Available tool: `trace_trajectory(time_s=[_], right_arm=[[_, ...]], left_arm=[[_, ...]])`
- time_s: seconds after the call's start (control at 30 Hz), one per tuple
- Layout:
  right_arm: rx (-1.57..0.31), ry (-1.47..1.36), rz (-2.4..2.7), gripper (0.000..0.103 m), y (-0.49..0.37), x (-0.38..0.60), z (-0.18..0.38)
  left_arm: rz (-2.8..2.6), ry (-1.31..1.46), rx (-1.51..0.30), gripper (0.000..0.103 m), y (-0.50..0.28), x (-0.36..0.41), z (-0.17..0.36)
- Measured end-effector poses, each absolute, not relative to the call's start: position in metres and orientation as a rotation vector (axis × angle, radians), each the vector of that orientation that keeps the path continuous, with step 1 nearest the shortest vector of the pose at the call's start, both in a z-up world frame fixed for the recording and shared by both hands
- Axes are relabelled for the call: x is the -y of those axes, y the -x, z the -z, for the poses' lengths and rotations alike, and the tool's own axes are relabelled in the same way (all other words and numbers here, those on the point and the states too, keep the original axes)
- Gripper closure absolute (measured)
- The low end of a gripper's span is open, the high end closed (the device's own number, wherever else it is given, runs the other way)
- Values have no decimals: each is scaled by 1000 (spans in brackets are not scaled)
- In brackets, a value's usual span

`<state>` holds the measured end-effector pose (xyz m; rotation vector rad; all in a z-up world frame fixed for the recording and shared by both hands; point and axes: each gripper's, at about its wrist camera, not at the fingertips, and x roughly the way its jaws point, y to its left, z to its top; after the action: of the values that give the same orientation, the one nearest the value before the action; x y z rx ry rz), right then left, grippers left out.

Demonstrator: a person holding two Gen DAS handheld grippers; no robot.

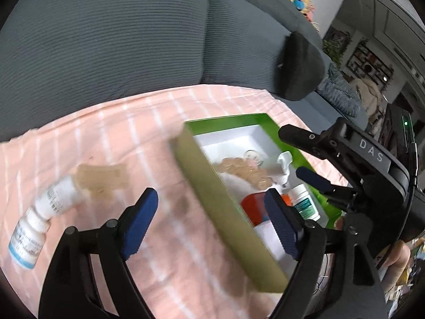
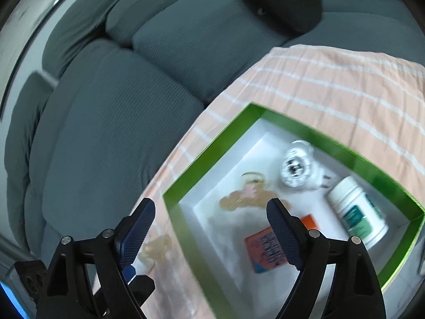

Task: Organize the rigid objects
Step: 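Move the open right gripper back to the clear plastic hair clip, then grasp the clear rectangular hair clip with the right gripper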

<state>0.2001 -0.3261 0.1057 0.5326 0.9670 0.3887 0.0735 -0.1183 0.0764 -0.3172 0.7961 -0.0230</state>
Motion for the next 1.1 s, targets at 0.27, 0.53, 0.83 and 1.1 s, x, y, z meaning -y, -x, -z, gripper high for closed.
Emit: trace_trajectory(time_s=[0.27, 0.53, 0.83, 1.1], right_arm=[[-960, -349, -432, 8, -186, 278, -112], [-1001, -241, -582, 7, -167, 226, -114], [-1108, -41, -667, 7, -154, 147, -103], [-1224, 97, -601, 7, -178, 78, -58]], left_arm=[[-139, 427, -778, 16, -22, 51, -78], [-382, 546, -750, 16, 41, -41, -82], [-521, 659, -749, 16, 89, -71, -37], [-538, 667, -751, 16, 93, -68, -35]])
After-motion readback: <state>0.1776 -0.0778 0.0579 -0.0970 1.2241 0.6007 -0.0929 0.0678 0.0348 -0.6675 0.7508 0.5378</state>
